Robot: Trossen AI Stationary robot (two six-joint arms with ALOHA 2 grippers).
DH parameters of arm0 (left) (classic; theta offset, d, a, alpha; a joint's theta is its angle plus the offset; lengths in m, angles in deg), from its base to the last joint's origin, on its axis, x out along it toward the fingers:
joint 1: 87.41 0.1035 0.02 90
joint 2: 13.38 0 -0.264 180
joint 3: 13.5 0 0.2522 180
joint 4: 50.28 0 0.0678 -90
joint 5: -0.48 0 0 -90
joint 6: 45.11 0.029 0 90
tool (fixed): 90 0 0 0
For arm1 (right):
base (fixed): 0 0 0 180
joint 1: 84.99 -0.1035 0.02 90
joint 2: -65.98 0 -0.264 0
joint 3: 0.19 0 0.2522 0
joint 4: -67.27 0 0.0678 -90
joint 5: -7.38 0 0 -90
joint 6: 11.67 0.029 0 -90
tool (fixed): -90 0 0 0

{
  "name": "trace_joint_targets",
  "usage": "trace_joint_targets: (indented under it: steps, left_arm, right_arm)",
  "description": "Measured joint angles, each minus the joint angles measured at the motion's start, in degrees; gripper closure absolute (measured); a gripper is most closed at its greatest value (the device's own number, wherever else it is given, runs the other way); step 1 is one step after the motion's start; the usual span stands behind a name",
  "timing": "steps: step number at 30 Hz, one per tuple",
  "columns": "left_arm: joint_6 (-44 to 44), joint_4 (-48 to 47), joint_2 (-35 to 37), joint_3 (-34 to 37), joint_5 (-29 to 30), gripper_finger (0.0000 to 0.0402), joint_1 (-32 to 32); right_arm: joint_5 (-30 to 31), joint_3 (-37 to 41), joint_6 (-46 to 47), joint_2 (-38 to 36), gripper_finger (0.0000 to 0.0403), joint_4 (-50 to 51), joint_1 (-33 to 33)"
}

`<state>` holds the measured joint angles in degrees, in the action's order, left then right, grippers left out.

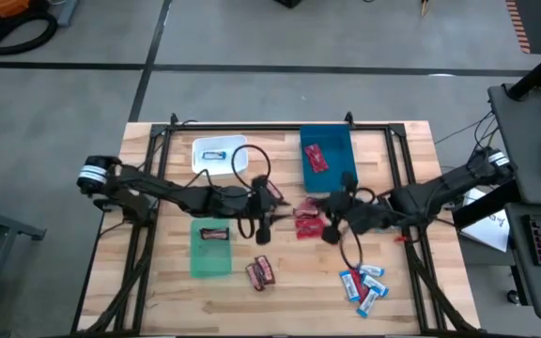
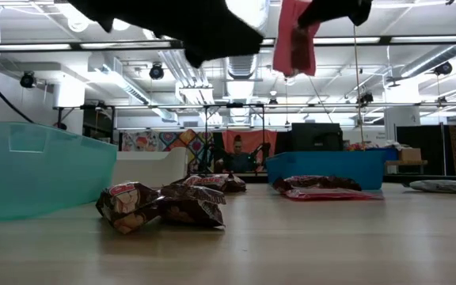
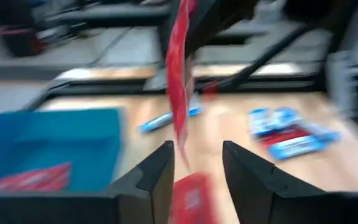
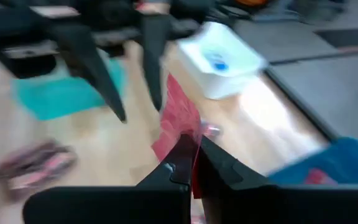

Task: Sort candy
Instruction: Put the red candy into the blue bin

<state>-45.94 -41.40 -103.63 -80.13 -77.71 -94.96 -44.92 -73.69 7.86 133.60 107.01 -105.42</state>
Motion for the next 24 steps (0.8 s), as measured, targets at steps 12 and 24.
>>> trace_joint_targets:
  steps: [12, 24]
  left_arm:
    - [-7.0, -19.0, 12.4, 0.0, 8.6, 0.0261, -0.2]
    - [-7.8, -21.2, 12.4, 0.1, 8.6, 0.0261, -0.9]
  right_arm:
    - [1.4, 0.9, -0.2, 0.1, 0.0394, 10.3, 26.7]
    - [-0.2, 7.4, -4.4, 6.1, 0.0394, 4.6, 45.6]
